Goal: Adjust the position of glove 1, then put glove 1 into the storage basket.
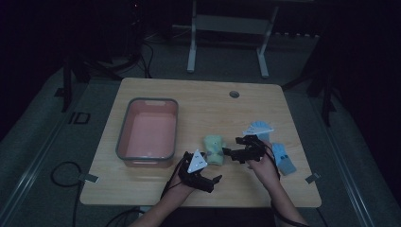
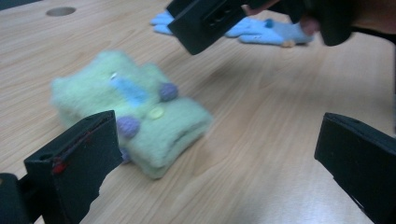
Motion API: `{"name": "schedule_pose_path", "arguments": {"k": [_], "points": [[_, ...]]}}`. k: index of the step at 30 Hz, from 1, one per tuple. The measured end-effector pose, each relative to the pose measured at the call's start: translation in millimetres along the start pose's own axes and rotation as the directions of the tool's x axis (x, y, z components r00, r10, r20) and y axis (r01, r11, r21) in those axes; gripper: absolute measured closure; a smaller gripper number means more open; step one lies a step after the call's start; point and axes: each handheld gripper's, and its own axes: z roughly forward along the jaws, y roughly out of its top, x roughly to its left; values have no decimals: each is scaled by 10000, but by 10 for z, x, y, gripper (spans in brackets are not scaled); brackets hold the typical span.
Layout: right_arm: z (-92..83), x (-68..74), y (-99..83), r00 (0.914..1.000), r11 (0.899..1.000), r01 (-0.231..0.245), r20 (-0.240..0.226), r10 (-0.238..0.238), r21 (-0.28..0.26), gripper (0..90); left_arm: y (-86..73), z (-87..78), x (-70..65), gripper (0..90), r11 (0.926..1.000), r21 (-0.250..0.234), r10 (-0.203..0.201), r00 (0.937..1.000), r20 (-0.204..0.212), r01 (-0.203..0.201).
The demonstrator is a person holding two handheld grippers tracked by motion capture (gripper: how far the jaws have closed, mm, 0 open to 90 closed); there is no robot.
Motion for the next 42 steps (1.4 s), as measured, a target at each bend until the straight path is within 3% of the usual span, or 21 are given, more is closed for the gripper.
{"name": "schedule_pose_path", "arguments": {"k": [5,7,8,9,11,14,16,17,19,20,23,24,28,30,31,32,35,36,40,42], "points": [[-1,-28,7,9987,9988,474,-179,-476,-145,154,18,-25,9,2,9999,-14,148,9996,260,-148],[-1,-42,17,9984,9985,546,-129,-546,-57,154,36,-28,30,3,9995,141,269,9977,629,-278],[-8,-56,30,9988,9988,491,-52,-491,-82,154,36,-28,30,3,9995,141,269,9977,629,-278],[-10,-58,43,9988,9988,479,69,-478,-64,143,55,-24,35,3,9976,251,626,9960,640,-643],[-26,-56,64,9980,9981,608,188,-605,-111,122,77,-27,51,12,9965,209,791,9951,592,-804],[-27,-64,93,9983,9983,579,-36,-580,-91,125,95,-30,72,57,9950,80,988,9942,426,-992],[-18,-66,108,9977,9978,668,-73,-669,-41,152,112,-17,99,108,9931,2,1170,9921,452,-1171],[-6,-83,136,9978,9978,660,-89,-660,-99,301,121,-5,122,148,9896,-133,1433,9892,315,-1430],[25,-115,171,9981,9980,609,25,-609,-194,377,127,15,139,166,9878,-87,1557,9874,277,-1555],[42,-129,189,9984,9981,567,-52,-568,-225,430,126,45,164,187,9838,9,1790,9834,285,-1791],[83,-141,225,9986,9985,468,-219,-475,-276,431,113,85,177,227,9796,157,1999,9796,212,-2003],[166,-146,267,9981,9985,517,-330,-523,-181,444,97,117,178,277,9746,284,2214,9747,296,-2222],[296,-179,303,9983,9992,385,-431,-382,56,444,88,208,169,338,9586,755,2717,9613,457,-2745],[334,-198,310,9981,9997,227,-580,-221,106,444,88,208,169,341,9586,755,2717,9613,457,-2745],[334,-198,310,9981,9997,227,-580,-221,106,442,69,283,194,341,9484,1077,2950,9544,464,-2983],[447,-253,318,9944,9999,5,-1061,10,148,397,59,301,202,347,9442,1163,3058,9514,375,-3081],[562,-313,304,9899,9984,-207,-1391,278,523,380,40,343,237,375,9331,1554,3232,9457,338,-3244],[598,-322,295,9907,9972,-163,-1335,261,736,379,32,356,243,387,9277,1683,3325,9425,335,-3332],[724,-355,228,9914,9896,-178,-1258,361,1430,356,-16,397,242,403,9203,1847,3431,9383,429,-3449],[768,-360,193,9905,9864,-102,-1334,325,1641,357,-28,420,239,411,9127,1971,3596,9327,284,-3579]]}}
